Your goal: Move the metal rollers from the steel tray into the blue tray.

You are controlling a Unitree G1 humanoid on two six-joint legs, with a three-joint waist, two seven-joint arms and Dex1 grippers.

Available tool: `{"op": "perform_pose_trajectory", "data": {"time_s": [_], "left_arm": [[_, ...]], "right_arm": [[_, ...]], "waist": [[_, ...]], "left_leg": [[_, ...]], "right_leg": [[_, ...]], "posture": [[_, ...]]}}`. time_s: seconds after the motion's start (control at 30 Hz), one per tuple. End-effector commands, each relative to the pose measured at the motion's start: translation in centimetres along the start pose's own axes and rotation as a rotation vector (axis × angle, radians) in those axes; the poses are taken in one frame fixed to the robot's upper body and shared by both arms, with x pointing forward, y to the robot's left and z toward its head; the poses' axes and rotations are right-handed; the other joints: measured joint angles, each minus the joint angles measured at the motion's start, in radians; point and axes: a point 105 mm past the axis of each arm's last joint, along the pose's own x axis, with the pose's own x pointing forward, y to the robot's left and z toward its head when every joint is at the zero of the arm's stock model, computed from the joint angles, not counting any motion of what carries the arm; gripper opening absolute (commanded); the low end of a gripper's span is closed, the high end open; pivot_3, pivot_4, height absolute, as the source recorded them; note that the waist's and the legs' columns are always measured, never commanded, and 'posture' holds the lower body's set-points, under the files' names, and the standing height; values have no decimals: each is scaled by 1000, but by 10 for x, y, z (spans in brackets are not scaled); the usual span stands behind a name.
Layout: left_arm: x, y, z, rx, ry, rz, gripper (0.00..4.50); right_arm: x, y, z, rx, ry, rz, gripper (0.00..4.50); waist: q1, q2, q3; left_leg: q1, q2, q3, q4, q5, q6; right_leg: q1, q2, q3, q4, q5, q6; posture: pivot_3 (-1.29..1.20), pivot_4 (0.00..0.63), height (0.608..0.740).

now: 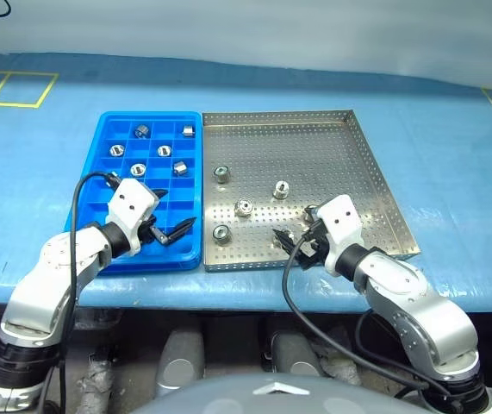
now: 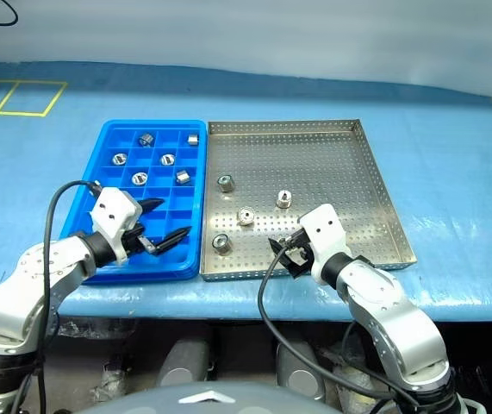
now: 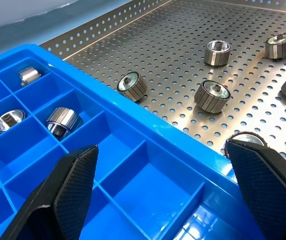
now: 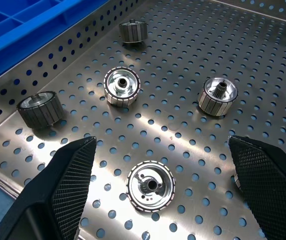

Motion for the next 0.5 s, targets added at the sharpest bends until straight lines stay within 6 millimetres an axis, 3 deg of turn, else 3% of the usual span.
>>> {"op": "perform_pose_trajectory", "data": {"time_s": [0.03, 0.37, 0.5], "left_arm": [[-2, -1, 14, 26, -46, 3, 4476], [-2, -1, 11, 15, -35, 13, 4476], [2, 4, 31, 15, -108, 28, 4476]], "right_arm": [[-5, 1, 9, -13, -35, -10, 4461], [-4, 1, 7, -4, -23, -14, 4461], [-5, -3, 15, 14, -55, -35, 4461]], "waist": [[0, 0, 0], [0, 0, 0], [1, 0, 0]], "left_leg": [[0, 0, 0, 0, 0, 0], [0, 0, 0, 0, 0, 0], [0, 0, 0, 1, 0, 0]], "right_leg": [[0, 0, 0, 0, 0, 0], [0, 0, 0, 0, 0, 0], [0, 0, 0, 0, 0, 0]], "posture": [[58, 150, 740], [60, 150, 740], [55, 150, 740]]}}
